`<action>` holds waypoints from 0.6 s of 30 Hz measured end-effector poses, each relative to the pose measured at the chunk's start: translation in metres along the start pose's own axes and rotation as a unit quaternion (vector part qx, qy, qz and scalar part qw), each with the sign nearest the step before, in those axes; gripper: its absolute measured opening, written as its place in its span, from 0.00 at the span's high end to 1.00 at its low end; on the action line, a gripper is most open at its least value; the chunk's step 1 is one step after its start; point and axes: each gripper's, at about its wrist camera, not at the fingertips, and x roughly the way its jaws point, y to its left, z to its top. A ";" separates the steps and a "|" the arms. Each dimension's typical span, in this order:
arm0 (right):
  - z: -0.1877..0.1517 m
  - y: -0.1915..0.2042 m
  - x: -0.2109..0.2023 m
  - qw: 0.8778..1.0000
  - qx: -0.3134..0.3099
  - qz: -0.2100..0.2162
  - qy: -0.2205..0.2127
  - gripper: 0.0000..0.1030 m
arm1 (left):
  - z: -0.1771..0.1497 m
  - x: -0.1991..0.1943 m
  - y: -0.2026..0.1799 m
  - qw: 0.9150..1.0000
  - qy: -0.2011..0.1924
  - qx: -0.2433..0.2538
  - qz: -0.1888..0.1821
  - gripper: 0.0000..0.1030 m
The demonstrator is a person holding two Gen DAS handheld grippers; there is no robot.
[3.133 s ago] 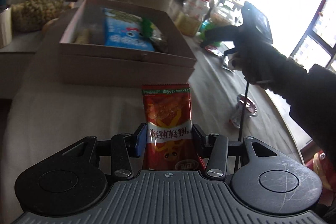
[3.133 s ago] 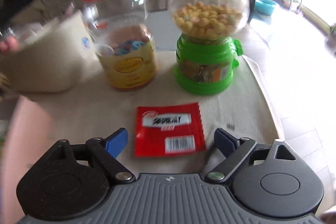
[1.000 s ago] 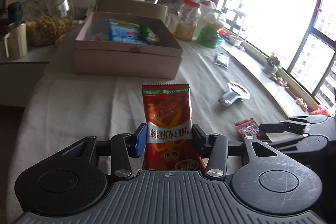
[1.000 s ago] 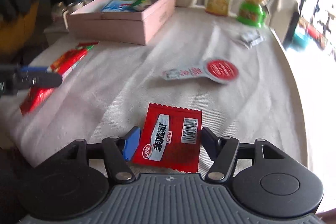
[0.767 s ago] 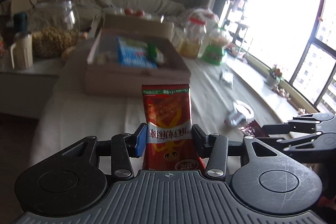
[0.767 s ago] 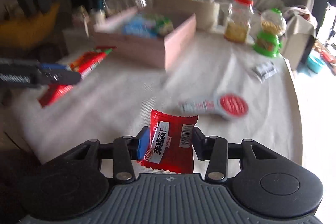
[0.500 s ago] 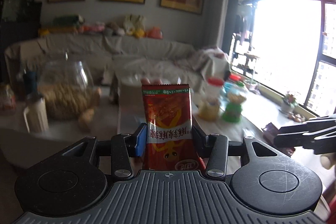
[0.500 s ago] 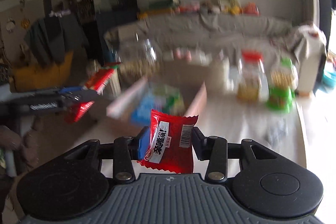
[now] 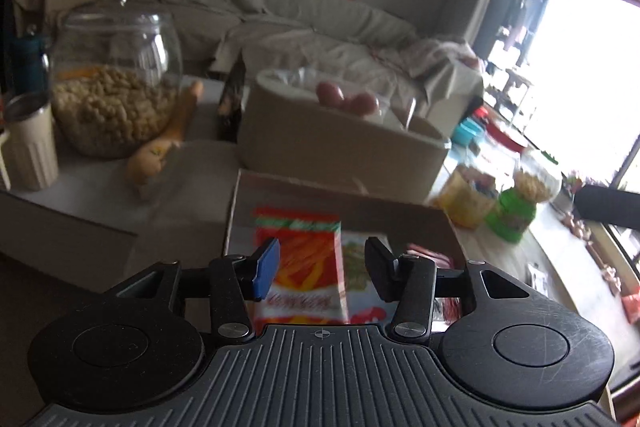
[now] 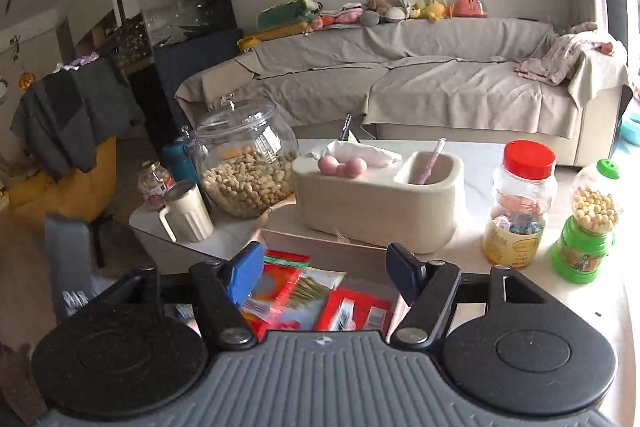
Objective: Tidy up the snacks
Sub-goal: 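Drop the small red packet into the pink box with the right tool while the left drops the spicy-strip packet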
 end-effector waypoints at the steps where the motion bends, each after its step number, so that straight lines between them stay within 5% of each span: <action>1: -0.005 -0.004 -0.001 1.000 -0.003 -0.011 0.001 0.32 | 0.002 -0.002 -0.002 1.000 -0.006 0.004 0.003 0.49; 6: -0.030 -0.044 -0.007 0.999 0.024 -0.042 0.024 0.31 | -0.002 -0.014 -0.036 0.998 -0.017 0.059 0.008 0.49; 11: -0.062 -0.091 -0.013 0.994 0.063 -0.082 0.047 0.31 | -0.014 -0.026 -0.071 0.996 -0.020 0.086 -0.028 0.49; 18: -0.107 -0.171 -0.031 0.976 0.129 -0.170 0.040 0.23 | -0.074 -0.051 -0.119 0.976 -0.010 0.118 -0.183 0.49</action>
